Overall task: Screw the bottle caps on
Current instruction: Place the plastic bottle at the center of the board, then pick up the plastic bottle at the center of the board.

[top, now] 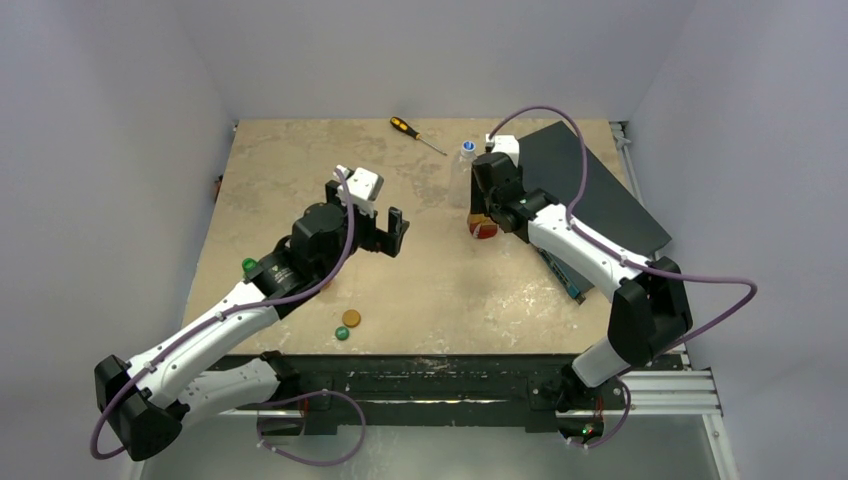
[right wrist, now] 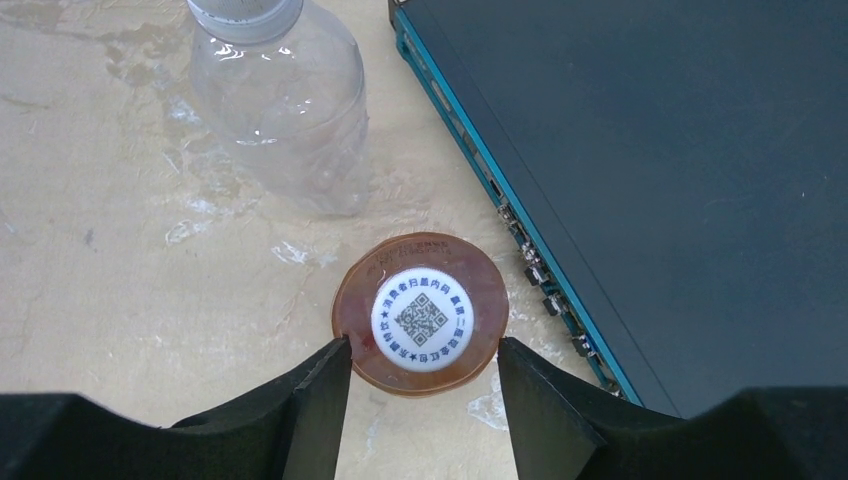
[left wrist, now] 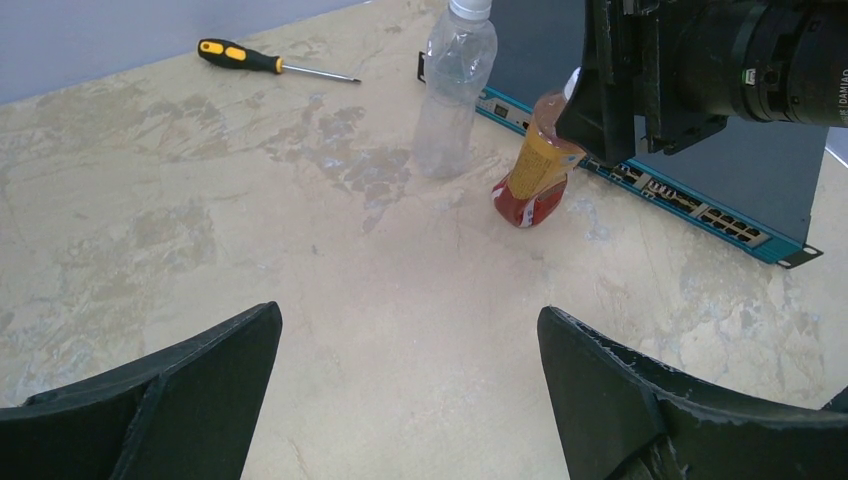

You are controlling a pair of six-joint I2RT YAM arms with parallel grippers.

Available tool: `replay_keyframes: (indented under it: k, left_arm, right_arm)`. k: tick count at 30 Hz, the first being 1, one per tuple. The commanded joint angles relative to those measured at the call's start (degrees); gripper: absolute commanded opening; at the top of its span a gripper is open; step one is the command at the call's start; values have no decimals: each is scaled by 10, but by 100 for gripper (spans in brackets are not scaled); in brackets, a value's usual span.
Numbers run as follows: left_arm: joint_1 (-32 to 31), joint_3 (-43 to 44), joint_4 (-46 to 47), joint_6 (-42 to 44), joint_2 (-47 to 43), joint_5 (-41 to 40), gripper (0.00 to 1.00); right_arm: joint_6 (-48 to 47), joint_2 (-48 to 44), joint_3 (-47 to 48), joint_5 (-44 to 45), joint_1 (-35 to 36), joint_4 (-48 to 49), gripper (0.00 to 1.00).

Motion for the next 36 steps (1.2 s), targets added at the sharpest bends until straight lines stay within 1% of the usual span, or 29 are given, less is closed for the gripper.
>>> replay_keyframes:
  k: [1, 4, 7, 9, 10, 13, 15, 19, 22, 28, 30, 36]
  left_arm:
    - [5, 23, 0, -16, 0, -7, 100]
    - [5, 25, -13, -31, 0, -27, 100]
    - [5, 41, -69, -70, 2, -95, 100]
    - [4, 54, -127, -103, -2, -153, 100]
    - [5, 58, -159, -121, -8, -196, 100]
    - [5, 46, -221, -162, -29, -266, 100]
    - [5, 34, -252, -189, -40, -300, 100]
    - [9, 4, -310, -267, -50, -360, 100]
    - [23, -22, -328, -309, -59, -375, 100]
    - [75, -63, -310, -335, -63, -365, 100]
    - [84, -58, -298, -317, -65, -373, 100]
    - [112, -1, -351, -309, -66, -433, 100]
  right_arm:
    - [10, -26, 17, -4, -3, -6, 60]
    - [12, -32, 24, -10, -3, -15, 60]
    - [15, -41, 36, -20, -3, -35, 63]
    - [18, -51, 44, -29, -3, -52, 68]
    - [20, -58, 47, -36, -3, -60, 71]
    - [21, -76, 53, -42, -2, -83, 82]
    - [19, -91, 54, -70, -2, -86, 87]
    - [21, -115, 51, -114, 8, -95, 91]
    - [24, -128, 50, -122, 27, -97, 93]
    - [29, -140, 55, -129, 72, -93, 93]
    - [32, -139, 59, -126, 92, -93, 93]
    - [37, -139, 59, -134, 110, -86, 93]
